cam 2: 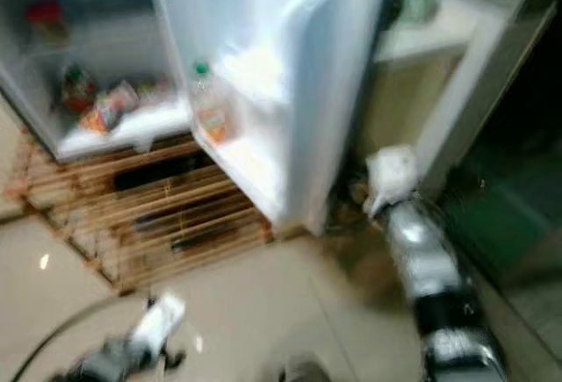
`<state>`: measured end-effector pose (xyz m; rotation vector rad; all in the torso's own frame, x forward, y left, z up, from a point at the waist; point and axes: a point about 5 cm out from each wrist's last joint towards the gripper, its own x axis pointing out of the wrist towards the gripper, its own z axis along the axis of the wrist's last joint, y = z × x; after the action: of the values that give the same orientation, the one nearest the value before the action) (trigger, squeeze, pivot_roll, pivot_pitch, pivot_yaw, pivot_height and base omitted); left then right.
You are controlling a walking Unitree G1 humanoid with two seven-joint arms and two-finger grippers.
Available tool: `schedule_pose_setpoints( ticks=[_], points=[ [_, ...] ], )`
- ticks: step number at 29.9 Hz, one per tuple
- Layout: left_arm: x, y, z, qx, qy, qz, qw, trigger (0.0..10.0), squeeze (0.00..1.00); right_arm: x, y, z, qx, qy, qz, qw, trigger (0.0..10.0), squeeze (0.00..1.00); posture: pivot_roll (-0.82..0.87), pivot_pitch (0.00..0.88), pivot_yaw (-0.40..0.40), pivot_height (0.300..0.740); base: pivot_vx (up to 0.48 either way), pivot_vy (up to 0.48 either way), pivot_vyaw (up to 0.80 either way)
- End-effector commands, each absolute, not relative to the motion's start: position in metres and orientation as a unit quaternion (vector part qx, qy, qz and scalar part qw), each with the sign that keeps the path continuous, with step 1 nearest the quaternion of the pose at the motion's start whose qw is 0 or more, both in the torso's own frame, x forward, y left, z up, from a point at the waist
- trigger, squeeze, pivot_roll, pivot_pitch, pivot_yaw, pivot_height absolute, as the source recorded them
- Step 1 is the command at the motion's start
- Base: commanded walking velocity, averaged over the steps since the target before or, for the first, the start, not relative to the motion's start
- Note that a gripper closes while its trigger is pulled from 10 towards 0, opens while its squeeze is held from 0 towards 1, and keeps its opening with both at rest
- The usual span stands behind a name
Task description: Restocking fridge
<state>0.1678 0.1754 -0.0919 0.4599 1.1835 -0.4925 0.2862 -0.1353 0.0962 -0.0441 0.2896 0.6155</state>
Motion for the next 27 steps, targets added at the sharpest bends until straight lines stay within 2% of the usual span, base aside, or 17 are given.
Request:
schedule_pose_setpoints(
  ticks=[1, 4, 6, 8, 11, 14, 15, 16, 17, 18, 19, 21, 24, 27],
  points=[
    [0.158, 0.180, -0.095, 0.234, 0.558, -0.253, 0.755, 10.0, 0.00, 0.274, -0.111, 0.124, 0.011, 0.114, 0.390, 0.914, 10.0, 0.00, -0.27, 0.000, 0.080, 0.740, 0.000, 0.000, 0.00],
    [0.149, 0.178, -0.098, 0.235, 0.567, -0.273, 0.741, 10.0, 0.00, 0.267, -0.112, 0.128, 0.029, 0.117, 0.408, 0.905, 10.0, 0.00, -0.27, 0.000, 0.080, 0.740, 0.000, 0.000, 0.00],
    [0.145, 0.173, -0.101, 0.233, 0.569, -0.280, 0.737, 10.0, 0.00, 0.275, -0.127, 0.125, 0.038, 0.123, 0.375, 0.918, 10.0, 0.00, -0.27, 0.000, 0.076, 0.740, 0.000, 0.000, 0.00],
    [0.157, 0.166, -0.097, 0.223, 0.547, -0.258, 0.764, 10.0, 0.00, 0.294, -0.152, 0.120, 0.007, 0.116, 0.281, 0.953, 10.0, 0.00, -0.27, 0.000, 0.074, 0.740, 0.000, 0.000, 0.00],
    [0.189, 0.160, -0.084, 0.210, 0.483, -0.202, 0.826, 10.0, 0.00, 0.304, -0.176, 0.115, -0.065, 0.120, 0.172, 0.976, 10.0, 0.00, -0.26, 0.000, 0.066, 0.740, 0.000, 0.000, 0.00],
    [0.234, 0.145, -0.056, 0.153, 0.383, -0.153, 0.898, 10.0, 0.00, 0.306, -0.195, 0.105, -0.083, 0.125, 0.095, 0.984, 10.0, 0.00, -0.25, 0.000, 0.058, 0.740, 0.000, 0.000, 0.00],
    [0.247, 0.138, -0.046, 0.133, 0.350, -0.147, 0.916, 10.0, 0.00, 0.304, -0.198, 0.100, -0.075, 0.130, 0.075, 0.986, 10.0, 0.00, -0.25, 0.000, 0.057, 0.740, 0.000, 0.000, 0.00],
    [0.247, 0.138, -0.046, 0.133, 0.350, -0.147, 0.916, 10.0, 0.00, 0.304, -0.198, 0.100, -0.075, 0.130, 0.075, 0.986, 10.0, 0.00, -0.25, 0.000, 0.057, 0.740, 0.000, 0.000, 0.00],
    [0.261, 0.131, -0.034, 0.111, 0.314, -0.145, 0.932, 10.0, 0.00, 0.302, -0.200, 0.094, -0.074, 0.136, 0.062, 0.986, 10.0, 0.00, -0.24, 0.000, 0.052, 0.740, 0.000, 0.000, 0.00],
    [0.284, 0.135, -0.007, 0.068, 0.242, -0.137, 0.958, 10.0, 0.00, 0.299, -0.202, 0.082, -0.072, 0.142, 0.043, 0.986, 10.0, 0.00, -0.24, 0.000, 0.053, 0.740, 0.000, 0.000, 0.00],
    [0.284, 0.135, -0.007, 0.068, 0.242, -0.137, 0.958, 10.0, 0.00, 0.299, -0.202, 0.082, -0.072, 0.142, 0.043, 0.986, 10.0, 0.00, -0.24, 0.000, 0.053, 0.740, 0.000, 0.000, 0.00],
    [0.305, 0.145, 0.035, 0.043, 0.143, -0.142, 0.979, 10.0, 0.00, 0.295, -0.203, 0.072, -0.068, 0.145, 0.022, 0.987, 10.0, 0.00, -0.24, 0.000, 0.055, 0.740, 0.000, 0.000, 0.00],
    [0.317, 0.136, 0.081, 0.026, 0.036, -0.151, 0.988, 10.0, 0.00, 0.291, -0.206, 0.064, -0.060, 0.143, -0.002, 0.988, 10.0, 0.00, -0.24, 0.000, 0.057, 0.740, 0.000, 0.000, 0.00],
    [0.323, 0.130, 0.110, 0.023, -0.033, -0.147, 0.988, 10.0, 0.00, 0.292, -0.205, 0.063, -0.060, 0.136, -0.003, 0.989, 10.0, 0.00, -0.23, 0.000, 0.061, 0.740, 0.000, 0.000, 0.00]
  ],
)
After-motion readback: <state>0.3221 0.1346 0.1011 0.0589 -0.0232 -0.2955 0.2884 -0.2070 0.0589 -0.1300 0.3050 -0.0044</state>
